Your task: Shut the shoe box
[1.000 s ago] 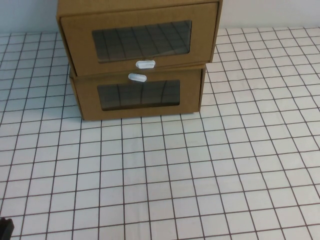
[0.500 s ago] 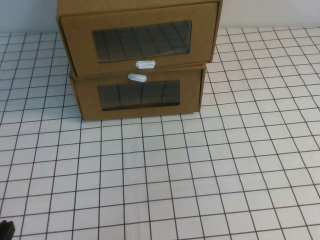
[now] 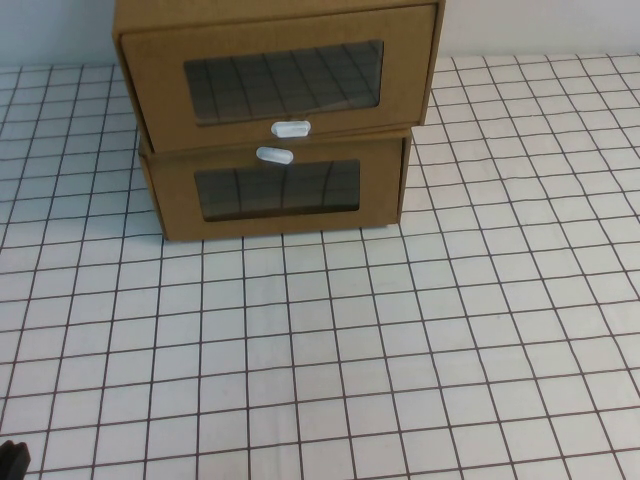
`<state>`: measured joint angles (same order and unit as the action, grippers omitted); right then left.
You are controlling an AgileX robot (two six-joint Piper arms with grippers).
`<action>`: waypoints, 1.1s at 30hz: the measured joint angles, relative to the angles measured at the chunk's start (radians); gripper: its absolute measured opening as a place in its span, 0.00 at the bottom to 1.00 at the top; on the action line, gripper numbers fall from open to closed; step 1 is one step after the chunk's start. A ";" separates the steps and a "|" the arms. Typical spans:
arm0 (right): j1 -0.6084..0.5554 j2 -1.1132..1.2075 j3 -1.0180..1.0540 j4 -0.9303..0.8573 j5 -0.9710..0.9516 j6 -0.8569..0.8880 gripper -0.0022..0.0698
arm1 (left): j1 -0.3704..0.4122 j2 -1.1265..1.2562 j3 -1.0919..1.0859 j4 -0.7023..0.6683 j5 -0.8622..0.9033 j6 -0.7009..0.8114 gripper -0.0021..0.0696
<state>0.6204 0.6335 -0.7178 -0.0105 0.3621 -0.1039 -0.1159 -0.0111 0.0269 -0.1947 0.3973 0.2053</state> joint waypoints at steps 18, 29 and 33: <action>-0.268 -0.255 0.343 -0.019 -0.139 0.002 0.01 | 0.000 0.000 0.000 0.000 0.000 0.000 0.02; -0.539 -0.638 0.740 0.189 -0.172 0.002 0.01 | 0.000 0.000 0.000 0.001 0.000 0.000 0.02; -0.614 -0.640 0.741 0.178 -0.038 0.002 0.01 | 0.000 0.000 0.000 0.001 0.000 0.000 0.02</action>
<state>0.0063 -0.0069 0.0236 0.1672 0.3242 -0.1021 -0.1159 -0.0111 0.0269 -0.1941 0.3973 0.2053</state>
